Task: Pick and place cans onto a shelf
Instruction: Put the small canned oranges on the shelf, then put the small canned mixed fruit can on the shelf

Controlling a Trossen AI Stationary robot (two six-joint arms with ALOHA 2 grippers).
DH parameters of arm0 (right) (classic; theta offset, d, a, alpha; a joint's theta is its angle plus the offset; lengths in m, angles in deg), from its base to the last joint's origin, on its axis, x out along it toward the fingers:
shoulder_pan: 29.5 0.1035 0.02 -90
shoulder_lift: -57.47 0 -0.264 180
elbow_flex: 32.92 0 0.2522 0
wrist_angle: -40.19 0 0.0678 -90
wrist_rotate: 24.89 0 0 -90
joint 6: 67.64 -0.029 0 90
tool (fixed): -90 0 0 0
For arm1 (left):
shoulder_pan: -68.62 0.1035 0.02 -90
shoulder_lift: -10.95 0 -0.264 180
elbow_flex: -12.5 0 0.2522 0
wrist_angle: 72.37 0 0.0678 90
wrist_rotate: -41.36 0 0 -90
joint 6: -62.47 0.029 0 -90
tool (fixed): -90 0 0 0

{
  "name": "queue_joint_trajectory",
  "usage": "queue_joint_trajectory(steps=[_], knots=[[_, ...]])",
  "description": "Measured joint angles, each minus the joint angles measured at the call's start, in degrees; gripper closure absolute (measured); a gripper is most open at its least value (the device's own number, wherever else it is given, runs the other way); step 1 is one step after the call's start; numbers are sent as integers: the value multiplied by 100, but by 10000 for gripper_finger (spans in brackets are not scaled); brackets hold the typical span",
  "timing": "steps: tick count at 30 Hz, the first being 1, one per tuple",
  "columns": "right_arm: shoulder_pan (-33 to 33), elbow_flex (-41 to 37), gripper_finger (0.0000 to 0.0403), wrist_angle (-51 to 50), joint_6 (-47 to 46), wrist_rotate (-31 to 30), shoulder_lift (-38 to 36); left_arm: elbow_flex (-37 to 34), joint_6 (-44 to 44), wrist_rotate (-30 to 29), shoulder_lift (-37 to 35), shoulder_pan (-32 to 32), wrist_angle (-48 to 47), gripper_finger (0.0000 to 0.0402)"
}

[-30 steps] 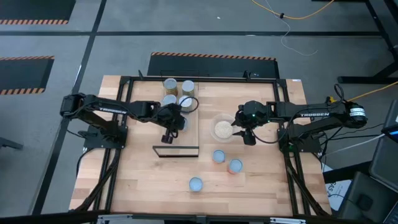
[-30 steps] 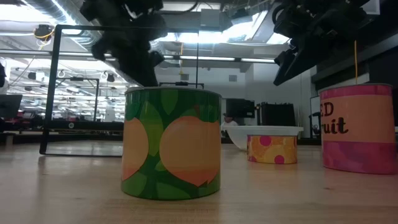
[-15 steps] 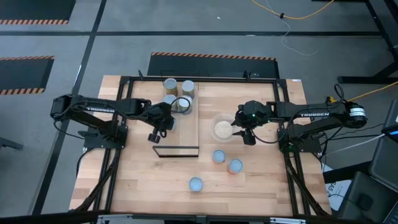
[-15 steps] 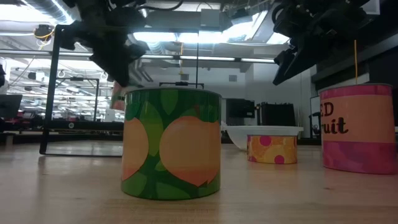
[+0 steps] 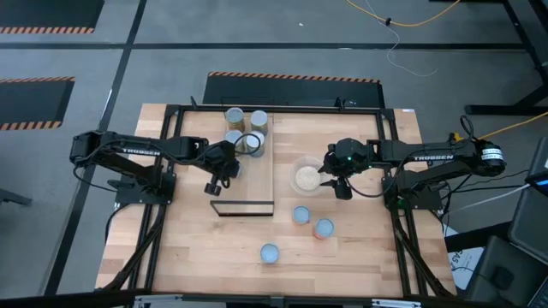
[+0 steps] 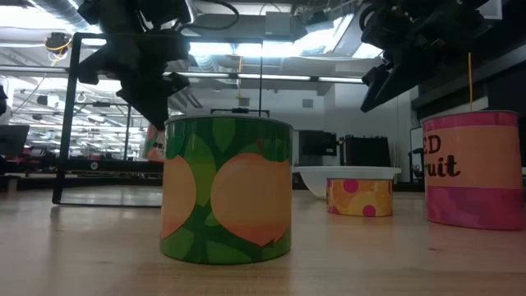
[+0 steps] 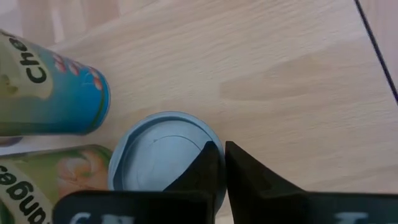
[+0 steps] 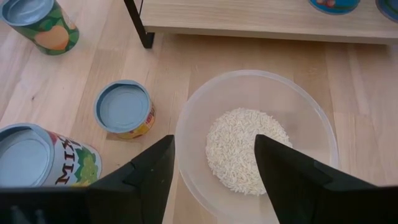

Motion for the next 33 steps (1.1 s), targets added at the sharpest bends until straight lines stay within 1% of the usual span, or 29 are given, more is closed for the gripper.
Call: queue_joint_trajectory(steps=[5, 12, 26, 33], knots=[[0, 0, 178, 0, 0, 0, 0, 0, -35, -8, 0, 2, 0, 375], [0, 0, 178, 0, 0, 0, 0, 0, -40, -192, 0, 2, -6, 372], [0, 0, 178, 0, 1, 0, -3, 0, -58, -199, 0, 2, -13, 341], [0, 0, 178, 0, 0, 0, -3, 0, -56, -199, 0, 2, -13, 343]])
